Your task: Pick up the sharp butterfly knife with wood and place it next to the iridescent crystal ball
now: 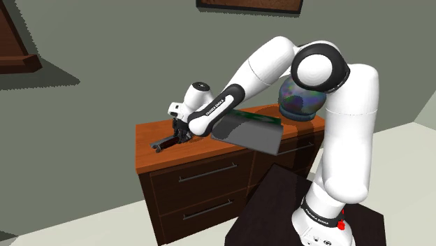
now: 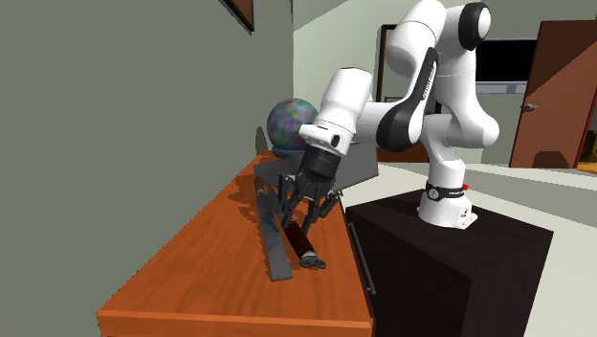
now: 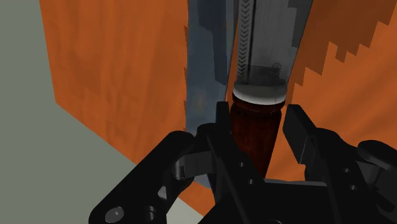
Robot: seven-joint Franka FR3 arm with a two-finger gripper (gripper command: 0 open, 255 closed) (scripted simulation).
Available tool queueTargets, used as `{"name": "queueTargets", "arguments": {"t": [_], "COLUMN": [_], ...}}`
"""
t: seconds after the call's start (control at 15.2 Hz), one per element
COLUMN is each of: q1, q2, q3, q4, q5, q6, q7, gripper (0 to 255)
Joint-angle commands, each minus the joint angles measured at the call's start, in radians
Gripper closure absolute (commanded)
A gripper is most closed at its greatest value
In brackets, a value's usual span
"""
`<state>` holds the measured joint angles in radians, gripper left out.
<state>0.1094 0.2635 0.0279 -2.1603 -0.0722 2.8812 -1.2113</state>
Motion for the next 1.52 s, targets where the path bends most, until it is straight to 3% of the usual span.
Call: {"name": "queueTargets", "arguments": {"t": [0.0, 0.46, 1.45], "q1": [0.001, 0.001, -0.008], "q2": [0.002, 0.002, -0.126], "q3": [0.001, 0.001, 0.014], "q4": [-0.003, -0.002, 0.051], "q5": [0.0, 0.0, 0.027], "q6": [-0.003, -0.003, -0.185], "q7": [0.0, 0.0, -0.024], "gripper": [255, 255, 255]}}
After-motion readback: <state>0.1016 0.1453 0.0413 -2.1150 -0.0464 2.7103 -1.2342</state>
